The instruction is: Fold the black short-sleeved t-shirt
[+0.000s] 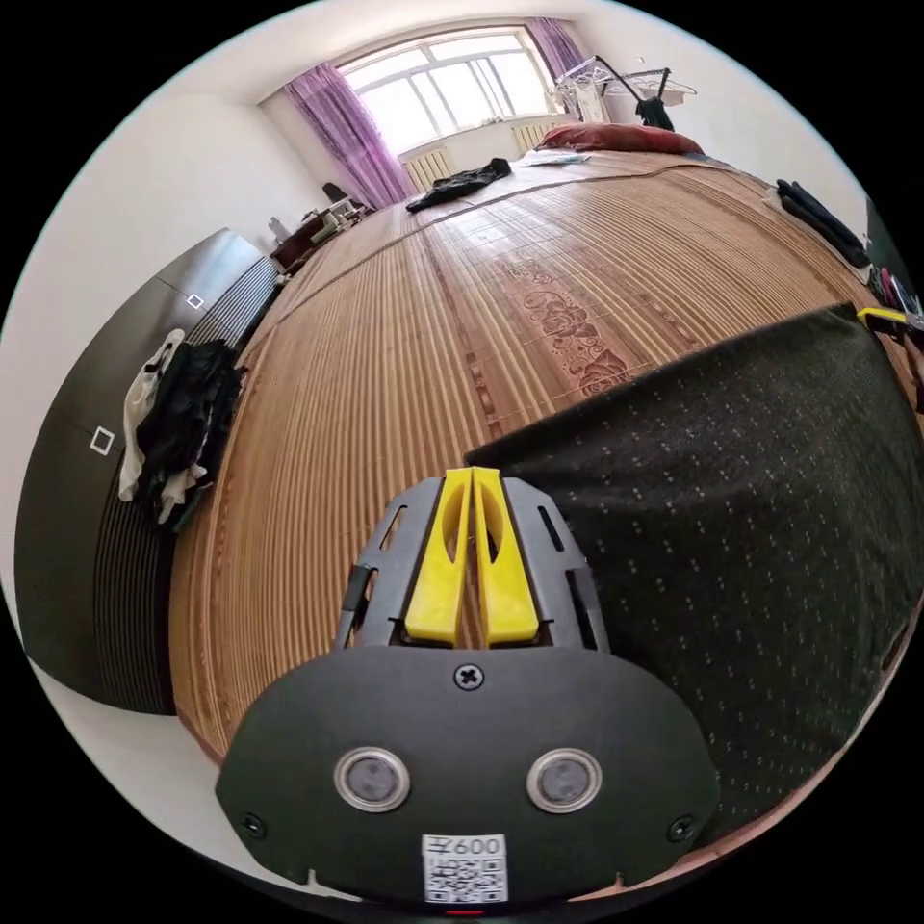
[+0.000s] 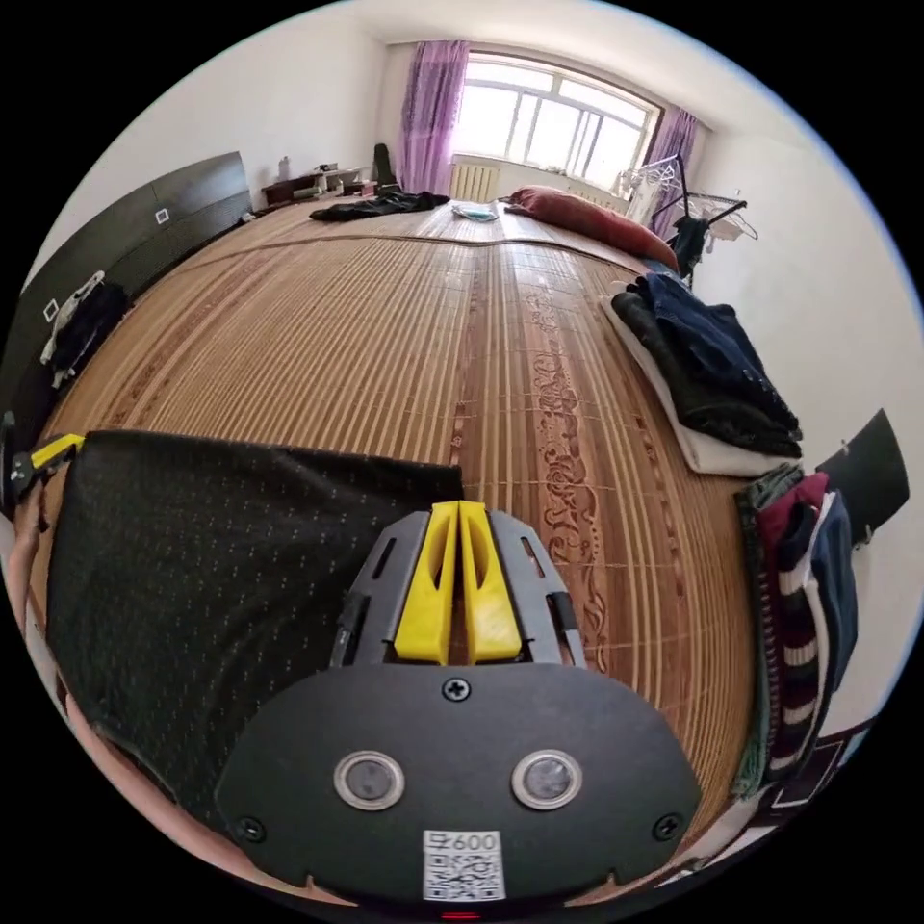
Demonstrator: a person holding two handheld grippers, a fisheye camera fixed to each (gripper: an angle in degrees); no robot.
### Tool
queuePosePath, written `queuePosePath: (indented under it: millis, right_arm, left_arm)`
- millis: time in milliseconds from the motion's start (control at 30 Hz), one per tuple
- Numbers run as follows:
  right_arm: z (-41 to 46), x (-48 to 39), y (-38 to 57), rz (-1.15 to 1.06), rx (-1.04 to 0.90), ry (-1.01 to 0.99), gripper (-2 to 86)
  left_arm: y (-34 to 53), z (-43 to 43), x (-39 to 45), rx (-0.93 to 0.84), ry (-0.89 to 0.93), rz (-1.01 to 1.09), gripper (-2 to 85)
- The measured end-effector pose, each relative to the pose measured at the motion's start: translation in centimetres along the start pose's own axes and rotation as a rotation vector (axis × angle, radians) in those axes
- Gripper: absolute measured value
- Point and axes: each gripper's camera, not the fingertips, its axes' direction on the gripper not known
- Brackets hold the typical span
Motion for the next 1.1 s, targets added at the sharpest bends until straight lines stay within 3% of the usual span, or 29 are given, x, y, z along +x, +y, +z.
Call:
queuePosePath:
  millis: [67,167,300,400,533,667,733,833,900,1100]
  right_arm:
    - [-3.1,-1.9,3.3,-0.038,0.103,0.242,-0.8]
    - [-8.4,-4.3,12.4,-0.198,0.283,0.296,-0.8]
    - [-10.5,-5.6,24.1,-0.345,0.251,0.314,-0.7]
    - [-9.1,-5.1,31.0,-0.372,0.185,0.386,-0.5]
    - [-7.6,-1.2,33.0,-0.223,0.08,0.156,-0.8]
    - [-7.1,3.5,35.1,0.191,0.267,-0.205,-0.9]
    - [-5.2,3.6,36.4,0.237,0.345,-0.294,-0.9]
    - [1.1,1.1,38.1,0.092,0.299,-0.07,-0.9]
    - [2.6,0.7,41.4,0.038,0.462,0.025,-0.9]
    - [6.6,2.9,46.0,0.079,0.613,-0.015,-0.8]
  left_arm:
    - [3.4,-3.2,-0.9,0.124,-0.105,-0.071,0.4]
    - [11.6,-8.7,0.1,0.263,-0.115,0.007,0.4]
    - [24.3,-11.5,1.2,0.218,0.246,0.02,0.3]
    - [30.1,-10.5,2.5,0.184,0.243,0.011,0.2]
    - [31.9,-7.8,3.4,0.187,0.304,-0.006,0.2]
    - [32.5,-2.7,3.1,0.215,0.444,-0.158,0.2]
    - [33.7,2.0,4.1,0.151,0.56,-0.202,0.2]
    - [35.8,3.0,6.5,0.236,0.423,-0.146,0.1]
    - [35.4,4.1,7.7,0.183,0.377,-0.162,0.1]
    - [37.3,8.1,9.9,0.21,0.37,-0.293,0.1]
